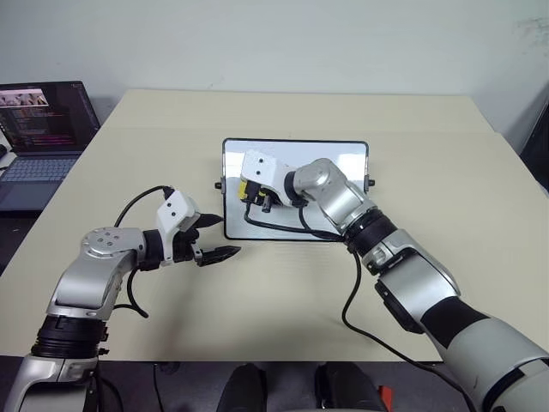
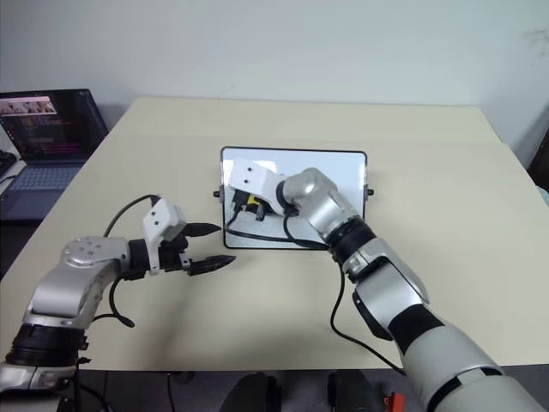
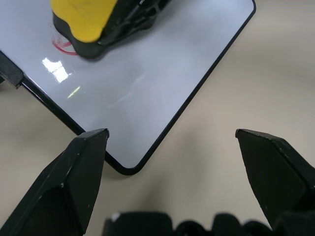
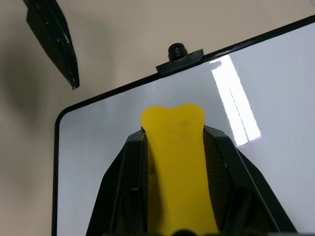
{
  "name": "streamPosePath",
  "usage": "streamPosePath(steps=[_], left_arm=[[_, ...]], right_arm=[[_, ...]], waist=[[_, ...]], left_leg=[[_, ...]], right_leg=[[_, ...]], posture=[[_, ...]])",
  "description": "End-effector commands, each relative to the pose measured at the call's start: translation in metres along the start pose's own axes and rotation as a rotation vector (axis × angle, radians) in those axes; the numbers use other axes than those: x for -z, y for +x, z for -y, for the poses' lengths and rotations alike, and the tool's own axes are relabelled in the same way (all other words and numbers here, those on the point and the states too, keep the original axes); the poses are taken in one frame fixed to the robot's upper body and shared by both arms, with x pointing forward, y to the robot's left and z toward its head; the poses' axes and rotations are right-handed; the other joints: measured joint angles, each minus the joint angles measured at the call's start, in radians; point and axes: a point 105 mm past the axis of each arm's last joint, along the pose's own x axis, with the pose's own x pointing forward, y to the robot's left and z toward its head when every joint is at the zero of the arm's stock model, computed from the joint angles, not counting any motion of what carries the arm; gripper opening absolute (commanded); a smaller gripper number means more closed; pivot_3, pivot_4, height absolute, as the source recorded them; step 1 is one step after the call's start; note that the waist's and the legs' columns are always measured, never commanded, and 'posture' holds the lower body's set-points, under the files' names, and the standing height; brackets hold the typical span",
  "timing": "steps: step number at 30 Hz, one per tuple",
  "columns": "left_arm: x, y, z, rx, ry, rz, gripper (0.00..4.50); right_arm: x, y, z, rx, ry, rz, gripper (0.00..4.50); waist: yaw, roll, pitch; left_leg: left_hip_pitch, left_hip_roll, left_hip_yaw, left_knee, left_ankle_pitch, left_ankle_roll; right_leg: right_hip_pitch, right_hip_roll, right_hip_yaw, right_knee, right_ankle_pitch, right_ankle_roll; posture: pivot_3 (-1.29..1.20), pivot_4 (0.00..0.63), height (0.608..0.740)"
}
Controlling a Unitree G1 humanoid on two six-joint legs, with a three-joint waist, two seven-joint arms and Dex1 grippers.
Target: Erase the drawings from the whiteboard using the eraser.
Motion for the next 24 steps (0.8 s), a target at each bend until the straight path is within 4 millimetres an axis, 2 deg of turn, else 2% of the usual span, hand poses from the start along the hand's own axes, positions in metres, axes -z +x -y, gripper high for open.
streamPosePath(steps=[1,6,14,16,22,24], left_arm=[[-0.01,0.002,0.001,0.014,0.041,0.024,4.5],[-0.009,0.002,0.003,0.019,0.041,0.022,4.5],[-0.007,0.002,0.005,0.022,0.037,0.018,4.5],[-0.007,0.002,0.006,0.023,0.036,0.017,4.5],[-0.006,0.002,0.007,0.027,0.034,0.013,4.5],[-0.006,0.002,0.008,0.028,0.034,0.011,4.5]], right_arm=[[0.006,0.0,0.003,0.032,-0.007,-0.034,1.19],[-0.006,-0.006,0.029,0.162,0.002,0.004,1.19],[0.007,0.004,-0.007,-0.012,-0.027,-0.041,1.19],[0.007,0.004,-0.008,-0.012,-0.036,-0.042,1.19],[-0.011,0.002,0.013,0.112,-0.059,0.015,1.19],[-0.014,0.003,0.012,0.103,-0.061,0.021,1.19]], waist=[[-0.001,0.0,0.0],[0.0,0.0,0.0],[-0.002,0.0,0.0],[-0.002,0.0,0.0],[-0.001,0.0,0.0],[-0.001,0.0,0.0]], left_leg=[[0.0,0.0,0.0,0.0,0.0,0.0],[0.001,0.0,0.0,0.0,0.0,0.0],[0.002,0.0,0.0,0.0,0.0,0.0],[0.002,0.0,0.0,0.0,0.0,0.0],[0.003,0.0,-0.001,0.001,0.0,0.0],[0.003,0.0,-0.001,0.001,0.0,0.0]], right_leg=[[0.0,0.0,0.0,0.0,0.0,0.0],[0.0,0.0,0.0,0.003,0.0,0.0],[0.001,0.0,0.0,0.003,0.0,0.0],[0.001,0.0,0.0,0.004,0.0,0.0],[0.001,0.0,0.0,0.005,0.0,0.0],[0.001,0.0,0.0,0.005,0.0,0.0]], posture=[[0.0,0.15,0.74],[0.0,0.15,0.74],[0.0,0.15,0.74],[0.0,0.15,0.74],[0.0,0.15,0.74],[0.0,0.15,0.74]])
